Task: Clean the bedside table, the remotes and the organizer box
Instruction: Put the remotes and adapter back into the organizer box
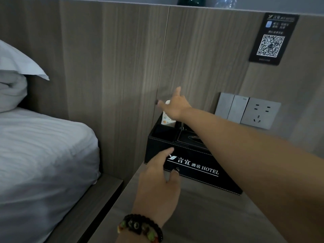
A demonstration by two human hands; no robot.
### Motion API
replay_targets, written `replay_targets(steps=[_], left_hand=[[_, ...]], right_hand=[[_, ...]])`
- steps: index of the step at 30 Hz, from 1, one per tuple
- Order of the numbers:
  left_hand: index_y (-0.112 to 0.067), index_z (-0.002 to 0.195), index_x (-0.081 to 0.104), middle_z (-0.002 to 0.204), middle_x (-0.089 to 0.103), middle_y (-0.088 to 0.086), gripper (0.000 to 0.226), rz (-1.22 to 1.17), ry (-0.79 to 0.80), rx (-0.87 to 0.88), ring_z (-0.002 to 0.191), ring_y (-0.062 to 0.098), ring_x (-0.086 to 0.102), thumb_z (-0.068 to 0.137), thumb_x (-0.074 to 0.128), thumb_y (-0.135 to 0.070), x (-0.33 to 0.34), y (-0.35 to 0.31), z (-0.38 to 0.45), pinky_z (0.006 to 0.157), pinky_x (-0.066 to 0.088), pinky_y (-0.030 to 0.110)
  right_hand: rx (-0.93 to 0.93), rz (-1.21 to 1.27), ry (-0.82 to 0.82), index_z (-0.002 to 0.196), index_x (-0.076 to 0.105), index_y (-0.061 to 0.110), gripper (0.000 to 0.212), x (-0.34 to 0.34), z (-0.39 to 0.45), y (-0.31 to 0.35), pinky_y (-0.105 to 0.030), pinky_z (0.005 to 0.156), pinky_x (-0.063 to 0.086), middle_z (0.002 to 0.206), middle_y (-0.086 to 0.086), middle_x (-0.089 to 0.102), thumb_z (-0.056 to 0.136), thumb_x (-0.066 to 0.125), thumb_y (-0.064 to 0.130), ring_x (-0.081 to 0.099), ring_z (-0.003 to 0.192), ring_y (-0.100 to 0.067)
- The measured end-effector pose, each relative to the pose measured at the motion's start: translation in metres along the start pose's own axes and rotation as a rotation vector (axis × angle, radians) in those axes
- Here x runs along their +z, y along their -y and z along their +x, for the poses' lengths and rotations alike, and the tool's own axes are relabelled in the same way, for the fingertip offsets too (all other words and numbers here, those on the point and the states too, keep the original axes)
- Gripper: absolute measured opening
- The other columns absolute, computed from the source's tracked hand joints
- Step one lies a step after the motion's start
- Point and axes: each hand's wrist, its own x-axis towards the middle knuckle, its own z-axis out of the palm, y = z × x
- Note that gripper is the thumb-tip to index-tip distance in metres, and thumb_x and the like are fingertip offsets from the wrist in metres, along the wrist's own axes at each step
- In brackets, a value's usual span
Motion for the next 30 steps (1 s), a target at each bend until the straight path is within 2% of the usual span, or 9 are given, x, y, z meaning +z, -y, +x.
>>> replay_targets(steps=[4,6,8,10,14,18,23,26,30], left_hand=[[-0.038,0.136,0.045,0.129,0.052,0.029,0.048,-0.064,0.028,0.056,0.112,0.031,0.059,0.096,0.051,-0.014,0.012,-0.015,-0.009,0.091,0.049,0.042],[-0.031,0.139,0.045,0.124,0.055,0.031,0.048,-0.095,0.007,0.086,0.066,-0.001,0.065,0.095,0.052,-0.011,0.019,-0.018,-0.009,0.056,0.052,0.016],[-0.029,0.140,0.045,0.110,0.066,0.010,0.049,-0.150,-0.037,0.103,0.045,-0.013,0.050,0.095,0.053,-0.010,0.028,-0.022,-0.010,0.045,0.039,0.005],[-0.032,0.136,0.048,0.104,0.062,-0.015,0.047,-0.227,-0.044,0.085,0.066,-0.022,0.050,0.094,0.055,-0.011,0.036,-0.031,-0.014,0.054,0.038,0.000],[-0.037,0.124,0.057,0.124,0.060,-0.017,0.041,-0.345,-0.002,0.094,0.107,-0.012,0.052,0.092,0.056,-0.011,0.050,-0.054,-0.033,0.073,0.040,0.004],[-0.035,0.127,0.054,0.119,0.062,-0.018,0.041,-0.309,0.056,0.128,0.105,-0.009,0.055,0.093,0.055,-0.012,0.069,-0.062,-0.058,0.078,0.041,0.006],[-0.032,0.108,0.063,0.107,0.068,-0.020,0.028,-0.191,0.183,0.175,0.092,-0.007,0.063,0.090,0.058,-0.010,0.101,-0.061,-0.093,0.079,0.051,0.012],[-0.035,0.106,0.064,0.105,0.069,-0.024,0.028,-0.138,0.269,0.220,0.097,-0.005,0.064,0.088,0.060,-0.014,0.108,-0.057,-0.111,0.085,0.051,0.020],[-0.033,0.105,0.064,0.104,0.070,-0.021,0.030,-0.227,0.255,0.188,0.099,-0.011,0.061,0.088,0.059,-0.009,0.103,-0.057,-0.114,0.083,0.045,0.009]], right_hand=[[-0.109,0.128,-0.111,0.152,0.000,0.007,0.081,-0.048,-0.055,0.013,-0.027,0.083,0.041,0.141,-0.011,0.047,0.096,0.048,0.040,0.051,0.122,-0.025],[-0.156,0.091,-0.105,0.150,0.016,0.008,0.068,-0.073,-0.095,0.010,-0.027,0.079,0.041,0.138,-0.008,0.050,0.097,0.049,0.035,0.053,0.119,-0.023],[-0.143,0.124,-0.120,0.145,0.029,0.009,0.059,-0.095,-0.132,-0.003,-0.027,0.083,0.044,0.132,-0.005,0.054,0.096,0.051,0.033,0.057,0.112,-0.020],[-0.086,0.243,-0.142,0.147,0.028,0.013,0.060,-0.117,-0.172,-0.018,-0.026,0.081,0.048,0.113,0.004,0.063,0.096,0.053,0.029,0.062,0.097,-0.014],[-0.013,0.372,-0.288,0.140,0.043,0.023,0.052,-0.156,-0.250,-0.071,-0.036,0.097,0.049,0.102,0.011,0.066,0.091,0.059,0.024,0.062,0.101,-0.005],[0.213,0.331,-0.462,0.116,0.062,0.022,0.030,-0.167,-0.284,-0.141,-0.042,0.095,0.051,0.108,0.005,0.067,0.087,0.065,0.017,0.062,0.101,-0.013],[0.590,0.245,-0.385,0.095,0.066,0.009,0.014,-0.145,-0.275,-0.225,-0.043,0.083,0.051,0.099,-0.019,0.068,0.083,0.066,0.016,0.063,0.092,-0.030],[0.552,0.042,-0.313,0.125,0.056,0.006,0.041,-0.132,-0.260,-0.240,-0.030,0.088,0.043,0.123,-0.014,0.060,0.086,0.063,0.017,0.055,0.115,-0.031],[0.463,-0.076,-0.196,0.139,0.041,0.010,0.053,-0.116,-0.236,-0.248,-0.029,0.096,0.039,0.137,-0.016,0.045,0.089,0.058,0.017,0.047,0.123,-0.031]])
